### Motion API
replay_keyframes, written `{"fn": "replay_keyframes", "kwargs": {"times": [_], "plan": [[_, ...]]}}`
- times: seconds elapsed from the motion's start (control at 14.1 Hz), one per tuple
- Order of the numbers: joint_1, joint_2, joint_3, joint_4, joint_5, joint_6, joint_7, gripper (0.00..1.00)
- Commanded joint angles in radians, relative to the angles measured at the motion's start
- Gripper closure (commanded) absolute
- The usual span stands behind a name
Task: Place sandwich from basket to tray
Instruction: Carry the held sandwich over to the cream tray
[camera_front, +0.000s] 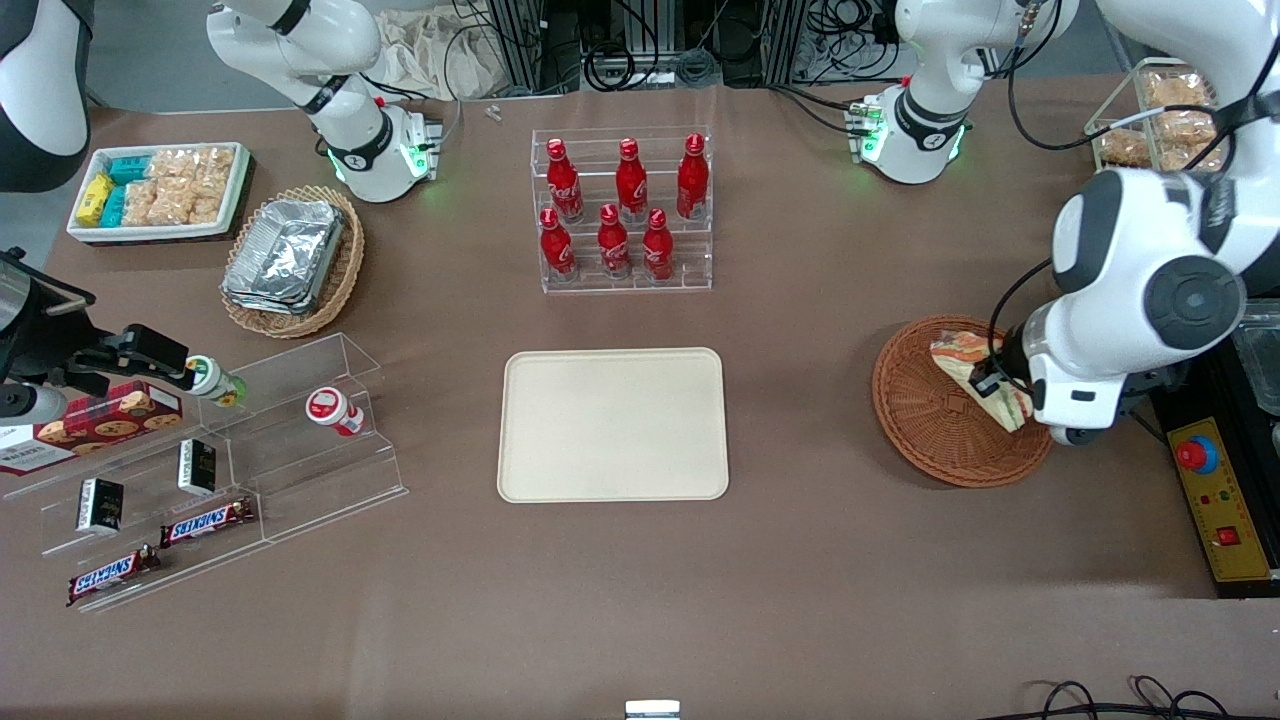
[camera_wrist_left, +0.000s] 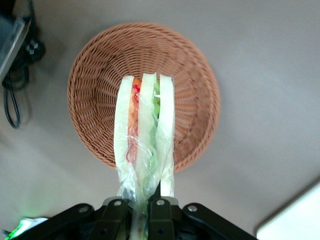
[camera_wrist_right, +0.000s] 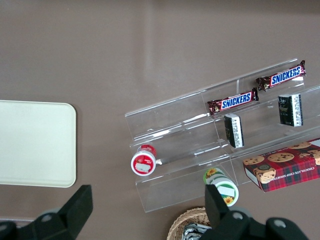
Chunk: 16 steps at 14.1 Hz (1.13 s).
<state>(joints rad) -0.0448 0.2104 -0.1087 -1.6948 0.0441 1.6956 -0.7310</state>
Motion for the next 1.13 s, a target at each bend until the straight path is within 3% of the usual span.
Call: {"fn": "replay_keyframes", "kwargs": {"times": [0.0, 0.42, 0.71, 1.06], "plan": [[-0.004, 0.024, -0.003, 0.096, -0.006, -0.060, 0.096, 1.00], [-0.036, 0.032, -0.115, 0.168, -0.003, -0.090, 0.093, 1.00], [-0.154, 0.058, -0.138, 0.168, -0.004, -0.070, 0.104, 1.00], [-0.283, 0.210, -0.149, 0.263, -0.018, 0.005, 0.102, 1.00]]}}
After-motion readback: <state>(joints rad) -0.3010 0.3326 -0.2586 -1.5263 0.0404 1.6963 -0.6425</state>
